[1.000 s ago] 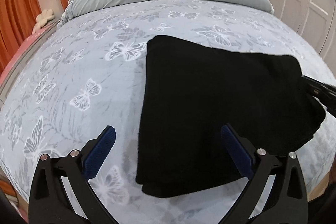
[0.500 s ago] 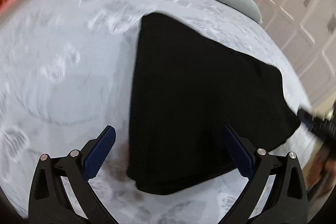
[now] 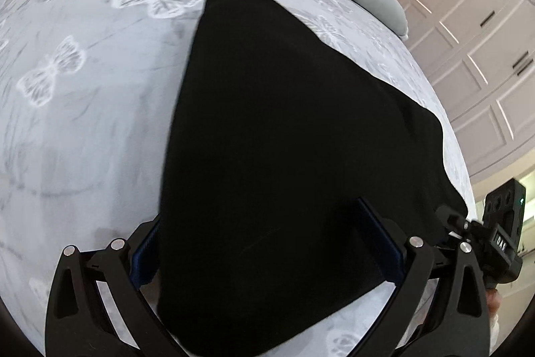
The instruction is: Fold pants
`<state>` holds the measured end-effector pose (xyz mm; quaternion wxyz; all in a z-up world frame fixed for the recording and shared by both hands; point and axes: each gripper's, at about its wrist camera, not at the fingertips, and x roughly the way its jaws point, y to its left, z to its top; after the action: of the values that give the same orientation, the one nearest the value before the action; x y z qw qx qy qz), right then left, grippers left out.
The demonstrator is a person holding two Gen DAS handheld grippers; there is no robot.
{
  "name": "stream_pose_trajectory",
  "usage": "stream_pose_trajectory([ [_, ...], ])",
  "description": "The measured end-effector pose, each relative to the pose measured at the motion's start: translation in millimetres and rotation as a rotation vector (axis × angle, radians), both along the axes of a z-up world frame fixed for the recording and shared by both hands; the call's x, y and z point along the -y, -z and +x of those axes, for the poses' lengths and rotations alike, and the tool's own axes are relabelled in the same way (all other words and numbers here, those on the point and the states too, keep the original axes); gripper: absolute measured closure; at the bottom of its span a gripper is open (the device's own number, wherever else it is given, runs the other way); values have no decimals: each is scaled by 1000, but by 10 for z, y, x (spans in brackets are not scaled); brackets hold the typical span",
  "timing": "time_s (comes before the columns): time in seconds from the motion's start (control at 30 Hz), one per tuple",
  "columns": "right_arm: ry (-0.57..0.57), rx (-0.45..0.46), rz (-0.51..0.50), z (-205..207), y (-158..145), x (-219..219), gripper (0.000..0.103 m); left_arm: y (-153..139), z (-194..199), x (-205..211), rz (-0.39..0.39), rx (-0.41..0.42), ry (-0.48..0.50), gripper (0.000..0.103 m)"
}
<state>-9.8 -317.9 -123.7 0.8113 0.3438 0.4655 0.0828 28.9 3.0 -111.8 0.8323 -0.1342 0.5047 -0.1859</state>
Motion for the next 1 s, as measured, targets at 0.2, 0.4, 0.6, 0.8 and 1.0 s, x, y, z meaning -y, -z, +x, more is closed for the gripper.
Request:
stream_pose_trajectory([
  [0.2,-48,117,32,-124,-404,-99,69,-265,-37,-246,-96,27,-1,66],
  [0.4,-133,149,59,-530,-612,-239,63,-583,-517,-461,-82,52,3,65],
  [0.6,-17,-19,5,-895,-213,-3,46,-283,-799,-589,4,-18,-81,40],
  [0.8,-64,204,-374,-770,-1027,-191,42,-1012,-872,-342,284,320,-120,7],
  [1.0,-146,112,-528,142,-655,-457,35,-816,-481,18,370,320,-75,7],
])
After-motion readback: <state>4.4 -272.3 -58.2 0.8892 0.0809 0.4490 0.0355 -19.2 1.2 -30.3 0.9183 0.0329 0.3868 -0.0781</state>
